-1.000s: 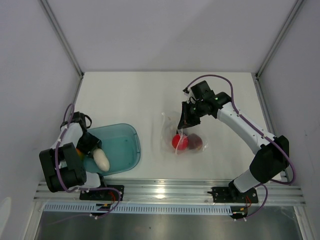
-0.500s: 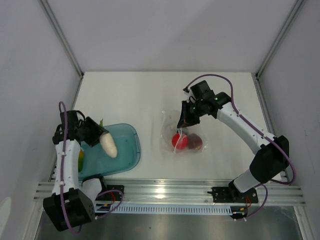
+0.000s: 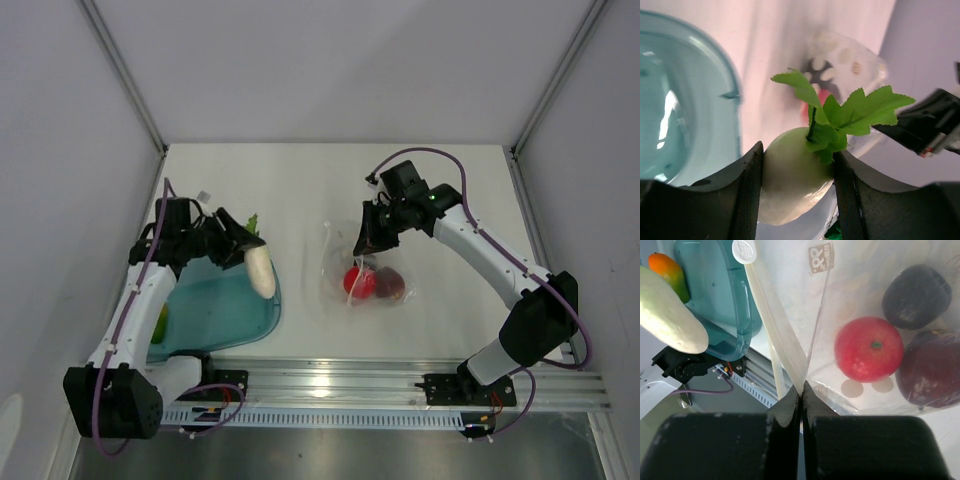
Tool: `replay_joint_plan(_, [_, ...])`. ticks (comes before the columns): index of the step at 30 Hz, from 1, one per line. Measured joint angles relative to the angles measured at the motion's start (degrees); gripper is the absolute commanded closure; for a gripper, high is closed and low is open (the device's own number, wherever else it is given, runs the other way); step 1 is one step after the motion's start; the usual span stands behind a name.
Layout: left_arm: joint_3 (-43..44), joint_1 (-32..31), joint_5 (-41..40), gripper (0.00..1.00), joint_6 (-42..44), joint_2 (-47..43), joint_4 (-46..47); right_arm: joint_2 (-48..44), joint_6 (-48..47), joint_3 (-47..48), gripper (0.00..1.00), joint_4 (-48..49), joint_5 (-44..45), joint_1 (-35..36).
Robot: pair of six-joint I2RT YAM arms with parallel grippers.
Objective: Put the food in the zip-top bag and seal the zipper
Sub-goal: Place the fake vegetable in the zipper food storage bag.
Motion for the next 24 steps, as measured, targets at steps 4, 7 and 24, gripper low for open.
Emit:
replay_joint_plan(4, [4.0, -6.4, 0.4, 1.00, -3.5, 0.3, 4.4, 0.0, 0.2, 0.1, 1.00, 0.0, 0.0, 0.1])
replay_joint_plan(7, [6.1, -10.6, 0.2, 0.99, -6.2, 0.4, 8.6, 0.0, 0.7, 0.3, 1.00, 0.0, -0.7, 0.1])
replay_joint_plan(24, [9.2, -27.2, -9.2, 0.99, -9.4, 10.6, 25.4, 1.7, 5.4, 4.7, 1.00, 0.5, -7.3, -0.2])
